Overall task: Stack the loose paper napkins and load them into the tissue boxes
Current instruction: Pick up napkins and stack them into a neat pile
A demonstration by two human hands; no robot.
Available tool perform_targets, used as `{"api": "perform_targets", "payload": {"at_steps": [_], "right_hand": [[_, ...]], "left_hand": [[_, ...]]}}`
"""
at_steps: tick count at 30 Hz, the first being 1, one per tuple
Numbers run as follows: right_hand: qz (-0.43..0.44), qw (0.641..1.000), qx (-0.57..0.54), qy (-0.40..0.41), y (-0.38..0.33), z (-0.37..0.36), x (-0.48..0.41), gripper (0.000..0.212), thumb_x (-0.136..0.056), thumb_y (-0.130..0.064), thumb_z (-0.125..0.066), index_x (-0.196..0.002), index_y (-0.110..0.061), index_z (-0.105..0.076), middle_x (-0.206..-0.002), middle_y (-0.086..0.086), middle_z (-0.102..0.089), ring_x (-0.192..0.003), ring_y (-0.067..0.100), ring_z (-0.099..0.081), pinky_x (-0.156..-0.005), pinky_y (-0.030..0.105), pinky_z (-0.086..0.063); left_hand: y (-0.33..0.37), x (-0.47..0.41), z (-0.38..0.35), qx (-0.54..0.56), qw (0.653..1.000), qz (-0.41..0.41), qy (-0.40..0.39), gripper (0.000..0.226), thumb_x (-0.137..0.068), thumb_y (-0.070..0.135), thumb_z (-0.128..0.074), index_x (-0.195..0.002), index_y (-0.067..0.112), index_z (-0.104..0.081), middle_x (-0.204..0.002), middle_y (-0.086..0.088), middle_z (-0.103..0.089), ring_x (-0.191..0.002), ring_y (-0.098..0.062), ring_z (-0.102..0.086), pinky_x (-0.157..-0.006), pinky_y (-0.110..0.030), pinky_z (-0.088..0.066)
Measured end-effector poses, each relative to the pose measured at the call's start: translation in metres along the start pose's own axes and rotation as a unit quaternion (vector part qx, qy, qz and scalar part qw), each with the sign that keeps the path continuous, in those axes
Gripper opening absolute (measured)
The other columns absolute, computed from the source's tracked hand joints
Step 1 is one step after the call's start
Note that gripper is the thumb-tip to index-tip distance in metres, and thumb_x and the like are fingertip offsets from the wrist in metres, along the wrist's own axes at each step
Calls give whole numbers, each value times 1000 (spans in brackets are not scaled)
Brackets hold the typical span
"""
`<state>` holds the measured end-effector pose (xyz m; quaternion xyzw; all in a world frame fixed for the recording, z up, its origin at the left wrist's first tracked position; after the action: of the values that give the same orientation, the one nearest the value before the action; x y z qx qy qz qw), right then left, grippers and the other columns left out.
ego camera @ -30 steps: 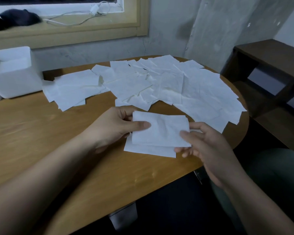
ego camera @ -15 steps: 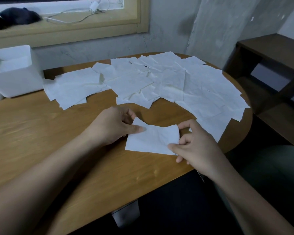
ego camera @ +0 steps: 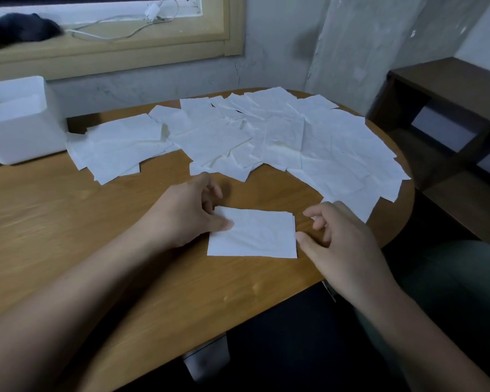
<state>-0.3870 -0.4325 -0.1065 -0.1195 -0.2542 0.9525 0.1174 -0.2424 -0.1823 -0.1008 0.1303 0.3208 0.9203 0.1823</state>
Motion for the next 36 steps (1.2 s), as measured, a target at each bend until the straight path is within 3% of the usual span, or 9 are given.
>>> {"api": "perform_targets", "payload": {"at_steps": [4,8,11,14,16,20,25,32,36], "right_hand": [[49,994,93,12,22,8,11,31,-98,-34,-72,-128,-26,-69,-125,-15,-57,-119,7,-51,-97,28,-47],[59,994,95,-20,28,8,22,33,-101,-37,-66,-131,-25,-68,-128,-16,-58,-123,6,-51,-102,28,-47],[77,992,87,-41,24,8,27,27,-100,-30,-70,-126,-24,-70,-122,-15,-61,-115,5,-55,-90,23,-49],[86,992,90,-37,21,9,22,10,-95,-20,-74,-102,-26,-69,-102,-13,-62,-94,7,-58,-71,20,-49],[92,990,97,-35,19,9,16,21,-90,-13,-74,-85,-27,-59,-88,-11,-56,-80,9,-55,-62,19,-43],[106,987,121,-29,14,9,9,29,-86,-13,-76,-78,-26,-52,-79,-11,-53,-75,10,-52,-72,33,-47],[36,997,-67,17,-2,36,4,20,-93,-15,-72,-85,-29,-61,-87,-14,-63,-92,7,-60,-79,26,-47],[26,948,-316,-38,-45,47,4,18,-97,-7,-71,-87,-22,-71,-82,-11,-70,-80,8,-64,-70,15,-50],[-15,916,-399,-36,-41,44,-2,17,-99,-8,-70,-86,-19,-72,-70,-10,-62,-68,1,-57,-68,16,-46]], "left_hand": [[1,-1,-2,5,1000,-28,-7,43,-75,36,-96,-102,40,-63,-92,10,-66,-78,-4,-62,-68,-24,-50],[4,1,-7,12,997,-71,-1,35,-78,31,-94,-98,39,-67,-93,10,-66,-78,-4,-61,-66,-16,-47],[9,4,-10,36,994,-103,9,28,-82,29,-92,-98,35,-69,-91,9,-68,-80,-8,-64,-68,-14,-47],[14,8,-13,37,990,-135,28,22,-84,27,-88,-96,34,-71,-90,11,-69,-83,-11,-64,-68,-14,-46],[18,11,-15,33,987,-152,31,19,-86,26,-86,-95,34,-72,-89,12,-70,-83,-12,-64,-68,-14,-46],[21,14,-19,30,984,-173,27,19,-89,27,-85,-96,36,-71,-88,13,-70,-83,-14,-64,-69,-16,-46],[25,15,-17,69,979,-189,22,24,-90,25,-87,-105,35,-72,-94,14,-71,-90,-12,-67,-74,-11,-46],[28,15,-12,109,978,-177,-14,61,-89,43,-86,-142,44,-57,-138,24,-60,-129,-2,-59,-96,-18,-48],[29,15,-7,193,967,-163,-43,37,-91,35,-83,-126,30,-71,-132,13,-70,-127,-8,-64,-102,-28,-51]]}}
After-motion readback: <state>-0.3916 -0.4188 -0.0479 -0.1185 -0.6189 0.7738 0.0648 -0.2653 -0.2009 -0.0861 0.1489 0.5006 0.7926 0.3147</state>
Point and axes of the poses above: each hand's wrist, its own x-axis away from the middle knuckle, its own z-axis out of the back of the hand, y = z × x, the point moved 4 cm from there along -x, towards the middle knuckle
